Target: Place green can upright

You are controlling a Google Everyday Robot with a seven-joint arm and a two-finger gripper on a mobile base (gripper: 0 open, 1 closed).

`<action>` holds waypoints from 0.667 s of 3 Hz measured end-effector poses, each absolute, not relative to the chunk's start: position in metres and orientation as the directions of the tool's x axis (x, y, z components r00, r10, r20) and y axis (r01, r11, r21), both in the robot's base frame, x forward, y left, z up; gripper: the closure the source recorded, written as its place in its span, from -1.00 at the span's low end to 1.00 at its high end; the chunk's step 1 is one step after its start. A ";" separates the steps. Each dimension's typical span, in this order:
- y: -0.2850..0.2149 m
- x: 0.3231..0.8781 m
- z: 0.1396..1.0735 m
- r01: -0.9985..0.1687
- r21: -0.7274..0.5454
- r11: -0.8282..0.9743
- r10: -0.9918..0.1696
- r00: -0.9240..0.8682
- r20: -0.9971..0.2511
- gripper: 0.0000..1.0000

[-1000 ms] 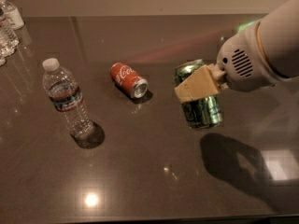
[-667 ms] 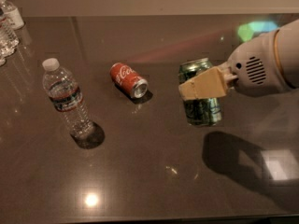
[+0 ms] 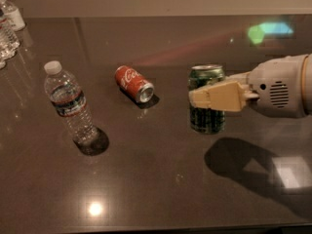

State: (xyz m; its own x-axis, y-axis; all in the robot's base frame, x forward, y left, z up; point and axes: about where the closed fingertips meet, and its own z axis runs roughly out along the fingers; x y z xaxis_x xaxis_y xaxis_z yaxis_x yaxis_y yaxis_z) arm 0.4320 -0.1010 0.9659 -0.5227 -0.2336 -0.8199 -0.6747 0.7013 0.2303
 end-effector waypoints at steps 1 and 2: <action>-0.097 0.425 0.972 -0.717 0.233 0.657 -0.185 -0.453 -0.872 1.00; -0.096 0.419 0.973 -0.751 0.187 0.633 -0.170 -0.371 -0.913 1.00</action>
Offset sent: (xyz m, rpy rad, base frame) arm -0.0240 0.0045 0.0058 -0.0921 -0.5774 0.2765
